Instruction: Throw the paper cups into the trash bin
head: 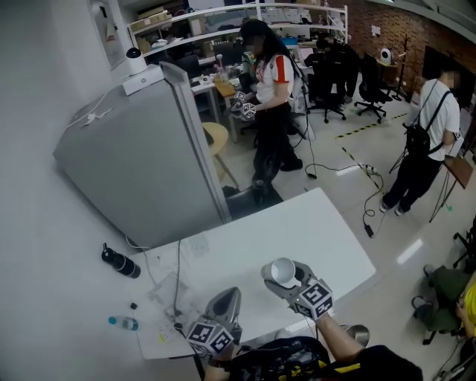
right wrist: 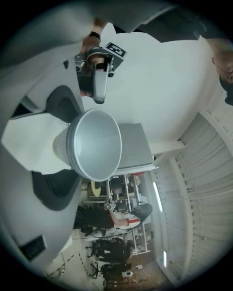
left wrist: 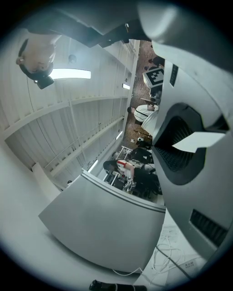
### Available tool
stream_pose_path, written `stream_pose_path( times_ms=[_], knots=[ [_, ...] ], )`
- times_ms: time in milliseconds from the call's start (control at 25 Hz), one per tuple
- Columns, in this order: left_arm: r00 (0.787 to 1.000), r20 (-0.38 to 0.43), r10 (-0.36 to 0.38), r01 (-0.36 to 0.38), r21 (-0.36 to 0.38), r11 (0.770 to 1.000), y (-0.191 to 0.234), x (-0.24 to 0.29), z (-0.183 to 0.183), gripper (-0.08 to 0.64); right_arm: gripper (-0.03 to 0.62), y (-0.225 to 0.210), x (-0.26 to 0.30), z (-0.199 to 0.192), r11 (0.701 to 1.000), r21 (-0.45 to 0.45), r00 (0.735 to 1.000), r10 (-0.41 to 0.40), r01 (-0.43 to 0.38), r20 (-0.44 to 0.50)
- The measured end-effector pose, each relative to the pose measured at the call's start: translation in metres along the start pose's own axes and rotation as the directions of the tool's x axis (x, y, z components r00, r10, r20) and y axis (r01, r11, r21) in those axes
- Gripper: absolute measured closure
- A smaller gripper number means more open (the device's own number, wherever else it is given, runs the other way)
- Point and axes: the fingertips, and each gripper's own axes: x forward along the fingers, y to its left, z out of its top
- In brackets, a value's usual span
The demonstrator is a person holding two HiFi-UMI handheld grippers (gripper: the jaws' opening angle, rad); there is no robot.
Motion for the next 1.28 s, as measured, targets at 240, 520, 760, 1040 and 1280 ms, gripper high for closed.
stream_pose_path(
  times_ms=[240, 520, 760, 1040, 1280],
  knots=[
    [0.995, -0.024, -0.099, 0.099, -0.007, 0.995, -0.02, 0.023, -0.004, 0.557, 0.262, -0.008, -0.035, 0.009, 0.996, 0.021, 0.996, -0.086, 0.085, 0.036],
    [0.974, -0.068, -0.214, 0.216, 0.021, 0.976, -0.04, 0.041, -0.004, 0.557, 0.262, -0.013, -0.072, 0.008, 0.979, 0.006, 0.978, -0.203, 0.203, 0.052],
    [0.947, -0.089, -0.308, 0.311, 0.011, 0.951, -0.061, 0.063, -0.014, 0.557, 0.262, -0.016, -0.109, 0.013, 0.955, 0.043, 0.951, -0.297, 0.295, 0.089],
    [0.903, -0.099, -0.418, 0.419, -0.017, 0.908, -0.111, 0.097, -0.027, 0.557, 0.262, -0.032, -0.141, 0.011, 0.918, 0.059, 0.914, -0.396, 0.392, 0.087],
    [0.85, -0.155, -0.503, 0.513, 0.03, 0.858, -0.172, 0.122, -0.035, 0.557, 0.264, -0.046, -0.189, 0.014, 0.88, 0.091, 0.871, -0.474, 0.466, 0.124]
  ],
)
